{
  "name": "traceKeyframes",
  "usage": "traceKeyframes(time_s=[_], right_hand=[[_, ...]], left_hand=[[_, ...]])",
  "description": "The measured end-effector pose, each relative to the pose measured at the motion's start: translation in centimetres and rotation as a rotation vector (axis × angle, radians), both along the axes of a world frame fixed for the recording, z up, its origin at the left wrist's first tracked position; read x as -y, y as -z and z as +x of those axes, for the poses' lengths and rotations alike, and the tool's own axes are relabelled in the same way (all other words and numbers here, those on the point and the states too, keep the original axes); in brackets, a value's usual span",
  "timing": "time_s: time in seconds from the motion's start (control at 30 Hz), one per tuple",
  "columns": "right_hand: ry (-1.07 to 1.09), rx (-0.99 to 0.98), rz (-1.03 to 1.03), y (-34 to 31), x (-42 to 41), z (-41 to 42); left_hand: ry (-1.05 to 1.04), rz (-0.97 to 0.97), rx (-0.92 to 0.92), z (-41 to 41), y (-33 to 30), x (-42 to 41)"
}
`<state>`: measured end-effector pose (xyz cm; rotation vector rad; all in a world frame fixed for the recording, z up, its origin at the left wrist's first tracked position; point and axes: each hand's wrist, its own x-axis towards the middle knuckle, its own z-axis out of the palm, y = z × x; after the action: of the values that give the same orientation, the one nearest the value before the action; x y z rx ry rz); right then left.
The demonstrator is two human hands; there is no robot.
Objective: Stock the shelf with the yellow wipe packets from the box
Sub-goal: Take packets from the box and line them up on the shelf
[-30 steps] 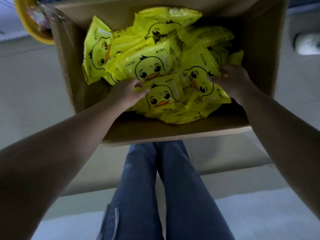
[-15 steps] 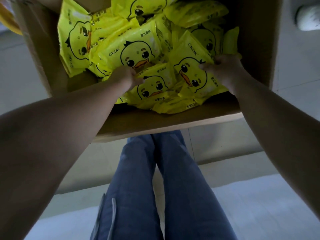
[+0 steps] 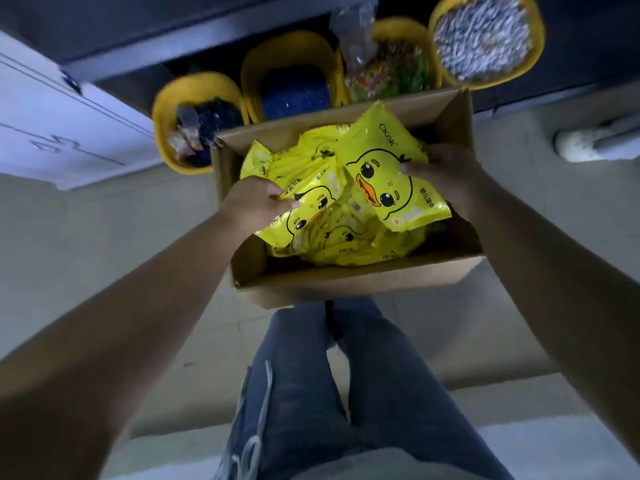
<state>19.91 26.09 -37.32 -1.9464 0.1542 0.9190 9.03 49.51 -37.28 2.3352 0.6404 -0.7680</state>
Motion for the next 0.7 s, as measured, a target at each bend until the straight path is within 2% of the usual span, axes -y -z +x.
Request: traceKeyframes(time_s=[0.1,0.2,0.43,0.57,0.7], right_hand=[[-0.068,0.12,0.044,-5.3,-0.4,1.0],[-0.144,0.262,-0.007,-11.4,-1.2,1.4],[-0.261,0.468,0.138,-22.3,-2.8,1.8],[-0.336,0.528,0.176,-26.5,-3.6,2.9],[-0.321,0.56,0.222,-30.5,-4.6,3.9]], left_hand=[[-0.028,0.066,0.075,-0.3,-5.7,-1.1],[-0.062,0.107,0.204,-1.1,-11.5,-1.3],[-0.096,0.232,0.361,-3.1,-21.1,-3.0],[-0.01,0.33,0.375,-3.2,-25.8,-4.5],[0.019,0.377,0.483,-2.5,-29.8,-5.8]])
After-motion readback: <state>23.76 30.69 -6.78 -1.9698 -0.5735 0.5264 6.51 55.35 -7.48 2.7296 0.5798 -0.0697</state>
